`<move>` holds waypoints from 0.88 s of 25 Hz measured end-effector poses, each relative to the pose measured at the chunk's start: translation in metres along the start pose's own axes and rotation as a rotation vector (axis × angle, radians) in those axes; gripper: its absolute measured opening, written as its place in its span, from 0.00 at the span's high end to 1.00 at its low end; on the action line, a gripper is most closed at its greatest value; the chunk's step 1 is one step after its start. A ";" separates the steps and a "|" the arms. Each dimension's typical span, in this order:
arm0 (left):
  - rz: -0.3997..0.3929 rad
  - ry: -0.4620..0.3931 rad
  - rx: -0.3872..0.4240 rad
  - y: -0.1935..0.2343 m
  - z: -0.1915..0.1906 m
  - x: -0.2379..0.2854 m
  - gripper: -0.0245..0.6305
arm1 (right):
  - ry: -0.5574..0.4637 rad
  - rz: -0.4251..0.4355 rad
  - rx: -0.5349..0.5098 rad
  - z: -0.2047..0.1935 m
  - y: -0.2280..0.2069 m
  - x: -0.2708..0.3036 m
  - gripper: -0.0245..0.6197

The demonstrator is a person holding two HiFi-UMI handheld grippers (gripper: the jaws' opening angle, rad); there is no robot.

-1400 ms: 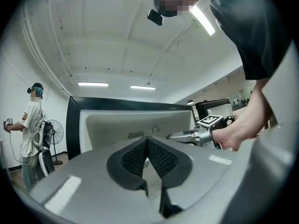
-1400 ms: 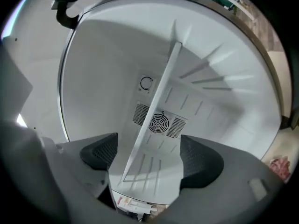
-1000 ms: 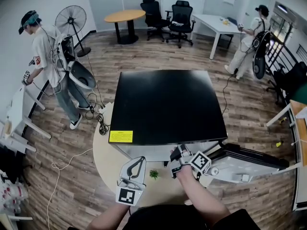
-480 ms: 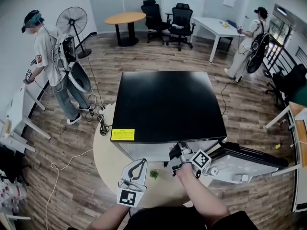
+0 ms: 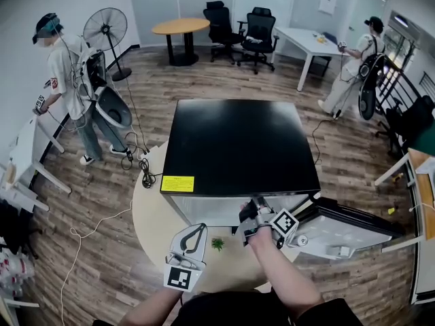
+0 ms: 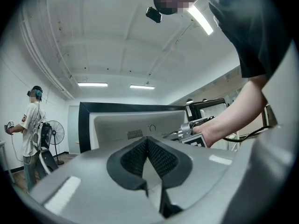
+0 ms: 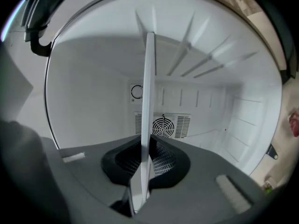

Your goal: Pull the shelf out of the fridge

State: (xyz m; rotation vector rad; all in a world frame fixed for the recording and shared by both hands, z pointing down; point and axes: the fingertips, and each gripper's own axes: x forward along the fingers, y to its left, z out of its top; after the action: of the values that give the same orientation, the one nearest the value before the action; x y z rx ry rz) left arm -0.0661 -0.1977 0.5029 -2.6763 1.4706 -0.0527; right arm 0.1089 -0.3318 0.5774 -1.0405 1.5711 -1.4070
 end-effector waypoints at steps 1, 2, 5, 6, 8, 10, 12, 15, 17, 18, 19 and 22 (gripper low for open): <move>0.003 -0.002 0.000 0.000 0.000 -0.002 0.97 | -0.002 -0.001 0.002 0.000 0.000 -0.001 0.91; 0.005 -0.004 0.001 0.001 0.000 -0.003 0.97 | -0.004 -0.002 0.005 -0.001 0.000 -0.002 0.91; 0.009 -0.008 0.000 0.002 0.003 -0.007 0.97 | -0.007 -0.005 0.013 -0.004 0.001 -0.006 0.91; 0.011 -0.008 0.001 0.002 0.003 -0.008 0.97 | -0.008 -0.005 0.014 -0.005 0.002 -0.007 0.91; 0.012 -0.011 0.004 0.002 0.005 -0.010 0.97 | -0.010 -0.006 0.020 -0.006 0.003 -0.010 0.91; 0.013 -0.018 0.002 0.003 0.006 -0.010 0.97 | -0.013 -0.007 0.026 -0.006 0.003 -0.010 0.91; 0.014 -0.024 0.001 0.003 0.007 -0.011 0.97 | -0.013 -0.007 0.026 -0.007 0.003 -0.012 0.91; 0.019 -0.021 -0.005 0.002 0.010 -0.016 0.97 | -0.011 -0.008 0.024 -0.009 0.006 -0.017 0.91; 0.019 -0.023 -0.003 0.001 0.011 -0.018 0.97 | -0.013 -0.010 0.024 -0.010 0.006 -0.021 0.91; 0.019 -0.026 -0.002 0.001 0.010 -0.020 0.97 | -0.015 -0.012 0.024 -0.010 0.005 -0.023 0.91; 0.020 -0.028 -0.001 0.002 0.010 -0.021 0.97 | -0.017 -0.014 0.024 -0.011 0.004 -0.024 0.91; 0.022 -0.034 -0.003 0.004 0.009 -0.023 0.97 | -0.022 -0.020 0.024 -0.013 0.002 -0.028 0.91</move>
State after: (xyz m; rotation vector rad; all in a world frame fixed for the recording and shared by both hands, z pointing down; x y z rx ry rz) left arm -0.0812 -0.1798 0.4935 -2.6490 1.4911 -0.0035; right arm 0.1071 -0.3005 0.5773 -1.0563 1.5287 -1.4197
